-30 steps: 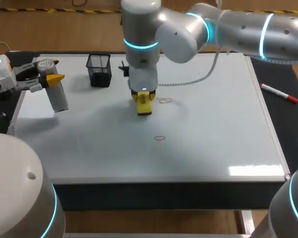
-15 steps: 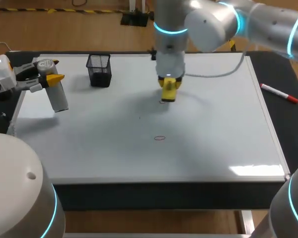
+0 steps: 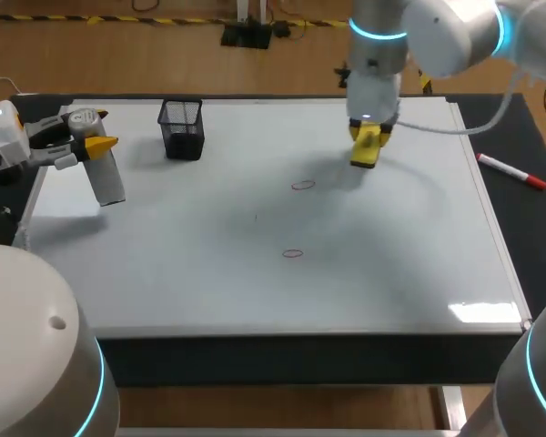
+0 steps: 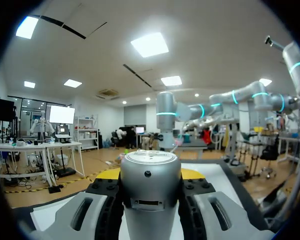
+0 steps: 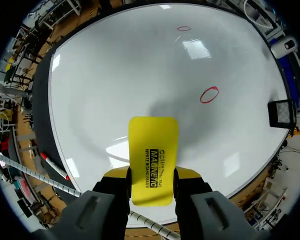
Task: Pick up the inspection probe, press it on each red-marked spot on the whiteboard one by one, put down the probe, pick up the eraser, and wipe off all the red marks.
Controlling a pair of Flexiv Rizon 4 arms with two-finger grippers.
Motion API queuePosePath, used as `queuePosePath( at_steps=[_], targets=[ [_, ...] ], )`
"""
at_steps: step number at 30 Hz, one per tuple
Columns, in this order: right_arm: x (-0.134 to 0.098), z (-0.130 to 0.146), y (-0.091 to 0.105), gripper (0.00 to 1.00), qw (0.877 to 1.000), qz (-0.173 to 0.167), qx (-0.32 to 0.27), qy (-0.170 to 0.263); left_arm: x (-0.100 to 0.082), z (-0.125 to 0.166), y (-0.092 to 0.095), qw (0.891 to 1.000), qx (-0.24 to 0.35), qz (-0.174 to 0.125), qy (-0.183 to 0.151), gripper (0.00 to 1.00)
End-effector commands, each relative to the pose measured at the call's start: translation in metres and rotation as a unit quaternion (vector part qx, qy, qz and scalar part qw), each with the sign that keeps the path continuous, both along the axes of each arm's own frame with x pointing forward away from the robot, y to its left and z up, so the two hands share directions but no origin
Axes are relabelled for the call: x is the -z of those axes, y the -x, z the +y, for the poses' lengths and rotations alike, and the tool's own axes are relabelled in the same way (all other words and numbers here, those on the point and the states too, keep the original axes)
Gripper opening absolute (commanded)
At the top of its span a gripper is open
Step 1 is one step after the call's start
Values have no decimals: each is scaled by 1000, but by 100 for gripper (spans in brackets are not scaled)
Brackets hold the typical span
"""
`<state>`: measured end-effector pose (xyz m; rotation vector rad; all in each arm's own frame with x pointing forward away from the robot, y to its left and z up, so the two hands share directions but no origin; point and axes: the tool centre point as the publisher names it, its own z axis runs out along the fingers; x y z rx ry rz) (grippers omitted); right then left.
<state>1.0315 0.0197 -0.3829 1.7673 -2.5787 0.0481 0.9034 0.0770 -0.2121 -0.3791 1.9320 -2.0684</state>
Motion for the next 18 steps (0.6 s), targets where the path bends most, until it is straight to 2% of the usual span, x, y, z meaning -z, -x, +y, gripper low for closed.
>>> queuePosePath(
  at_steps=[1, 11, 18],
  targets=[
    [1, -22, -11, 0, 1000, 6, 5, -8, -1, 0, 1, 1000, -1, -1, 0, 0],
    [6, -40, -27, 0, 1000, 9, 22, -8, -1, 0, 1, 1000, -1, -1, 0, 0],
    [6, -41, -28, 0, 1000, 10, 23, -10, -1, 0, 1, 1000, -1, -1, 0, 0]
  ],
)
